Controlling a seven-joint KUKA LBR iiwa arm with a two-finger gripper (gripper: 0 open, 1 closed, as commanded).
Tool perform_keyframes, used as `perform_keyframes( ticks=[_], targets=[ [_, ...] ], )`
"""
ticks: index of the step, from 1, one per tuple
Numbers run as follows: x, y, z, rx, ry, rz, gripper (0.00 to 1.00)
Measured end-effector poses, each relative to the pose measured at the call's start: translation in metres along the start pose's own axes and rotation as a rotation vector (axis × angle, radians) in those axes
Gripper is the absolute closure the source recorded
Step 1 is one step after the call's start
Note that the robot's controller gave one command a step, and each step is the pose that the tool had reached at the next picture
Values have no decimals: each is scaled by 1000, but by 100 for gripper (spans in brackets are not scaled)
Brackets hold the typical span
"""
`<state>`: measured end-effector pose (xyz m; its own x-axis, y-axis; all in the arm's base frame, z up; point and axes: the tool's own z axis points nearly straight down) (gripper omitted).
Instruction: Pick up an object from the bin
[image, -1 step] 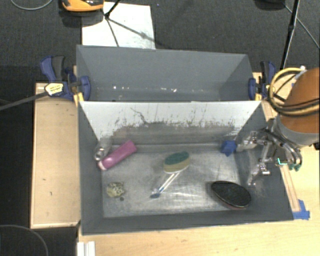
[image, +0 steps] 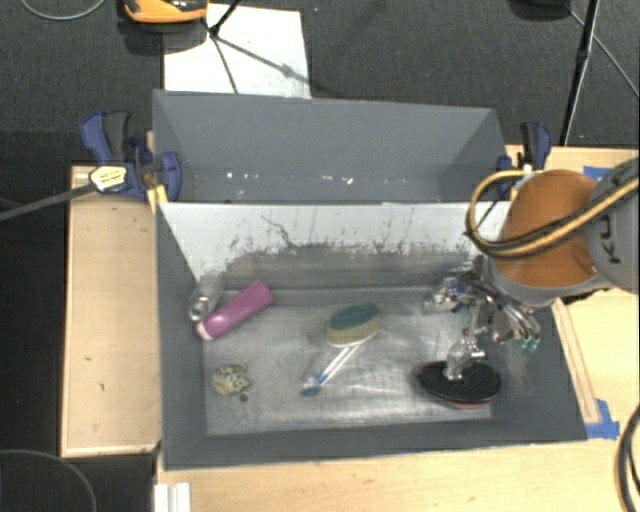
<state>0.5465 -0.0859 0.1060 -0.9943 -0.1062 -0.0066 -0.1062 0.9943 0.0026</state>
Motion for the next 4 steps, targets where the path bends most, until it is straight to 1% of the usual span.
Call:
perform_keyframes(
  ticks=[1, 2, 3, 4],
  targets=[
    [44, 47, 0, 1, 6, 155, 0],
    [46, 35, 22, 2, 9, 125, 0],
    [2, 17, 33, 2, 2, 371, 0],
    [-29, 71, 22, 1, -1, 258, 0]
  ],
)
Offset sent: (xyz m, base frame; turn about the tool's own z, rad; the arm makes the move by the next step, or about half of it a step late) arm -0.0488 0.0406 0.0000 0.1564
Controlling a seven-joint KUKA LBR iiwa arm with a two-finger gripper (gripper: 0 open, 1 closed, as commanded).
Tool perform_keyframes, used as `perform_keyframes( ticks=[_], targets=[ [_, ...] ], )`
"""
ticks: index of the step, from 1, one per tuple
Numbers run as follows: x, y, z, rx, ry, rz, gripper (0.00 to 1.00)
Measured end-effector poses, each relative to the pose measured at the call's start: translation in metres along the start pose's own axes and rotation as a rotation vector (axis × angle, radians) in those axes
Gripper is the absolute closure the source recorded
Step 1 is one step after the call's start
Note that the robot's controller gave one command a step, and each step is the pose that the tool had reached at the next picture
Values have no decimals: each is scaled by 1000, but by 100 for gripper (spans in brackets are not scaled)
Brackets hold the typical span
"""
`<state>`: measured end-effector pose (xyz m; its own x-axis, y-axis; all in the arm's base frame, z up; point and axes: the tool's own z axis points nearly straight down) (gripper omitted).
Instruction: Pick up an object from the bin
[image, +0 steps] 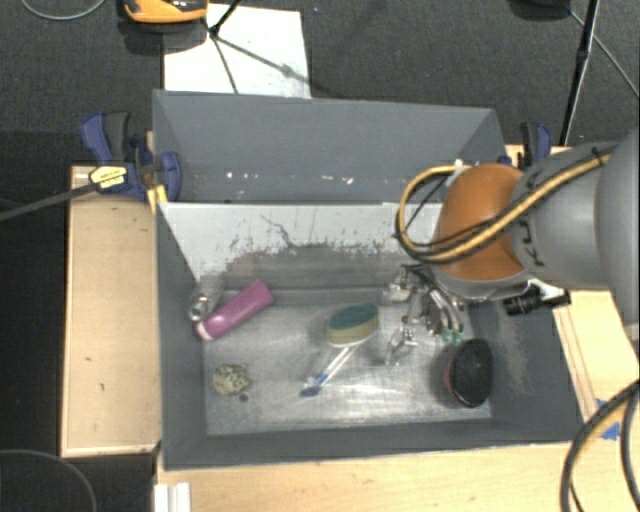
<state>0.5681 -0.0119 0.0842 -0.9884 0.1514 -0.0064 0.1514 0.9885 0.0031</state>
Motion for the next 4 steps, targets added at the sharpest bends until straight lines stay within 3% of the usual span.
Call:
perform_keyframes(
  ticks=[1, 2, 3, 4],
  targets=[
    [3, 92, 10, 1, -8, -471, 0],
    [24, 40, -17, 2, 5, -480, 0],
    [41, 14, 6, 1, 5, -505, 0],
    [39, 16, 4, 1, 0, -510, 100]
  ],
)
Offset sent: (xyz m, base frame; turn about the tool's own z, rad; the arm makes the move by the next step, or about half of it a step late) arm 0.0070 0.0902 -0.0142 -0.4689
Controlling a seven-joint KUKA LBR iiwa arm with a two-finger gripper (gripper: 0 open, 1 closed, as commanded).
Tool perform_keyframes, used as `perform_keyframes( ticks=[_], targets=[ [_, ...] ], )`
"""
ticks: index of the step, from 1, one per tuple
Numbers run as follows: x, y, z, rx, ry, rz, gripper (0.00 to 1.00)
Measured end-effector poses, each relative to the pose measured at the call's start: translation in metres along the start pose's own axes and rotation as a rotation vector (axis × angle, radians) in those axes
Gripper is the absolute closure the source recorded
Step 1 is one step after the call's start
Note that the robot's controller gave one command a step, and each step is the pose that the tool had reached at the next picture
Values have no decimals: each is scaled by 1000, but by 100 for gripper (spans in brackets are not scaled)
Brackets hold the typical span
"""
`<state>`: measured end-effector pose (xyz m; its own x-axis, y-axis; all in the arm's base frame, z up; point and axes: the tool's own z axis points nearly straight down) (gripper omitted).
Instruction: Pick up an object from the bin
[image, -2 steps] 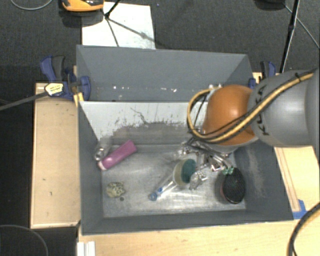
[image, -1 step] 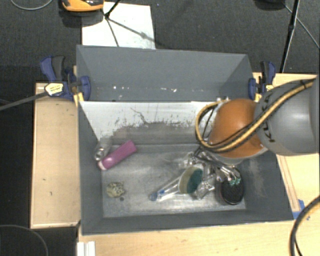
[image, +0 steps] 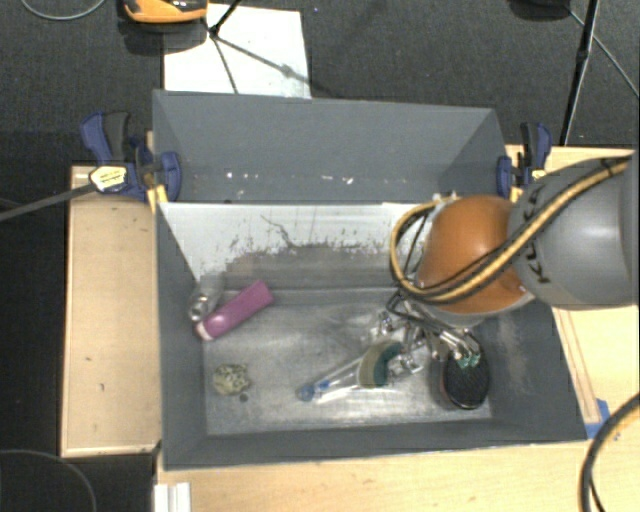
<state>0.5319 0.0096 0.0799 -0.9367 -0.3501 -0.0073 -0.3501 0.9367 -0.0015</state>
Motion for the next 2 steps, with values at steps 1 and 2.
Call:
perform_keyframes(
  ticks=[1, 2],
  targets=[
    [0, -1, -151, 2, -3, 9, 100],
    [6, 0, -150, -1, 4, -116, 100]
  ],
)
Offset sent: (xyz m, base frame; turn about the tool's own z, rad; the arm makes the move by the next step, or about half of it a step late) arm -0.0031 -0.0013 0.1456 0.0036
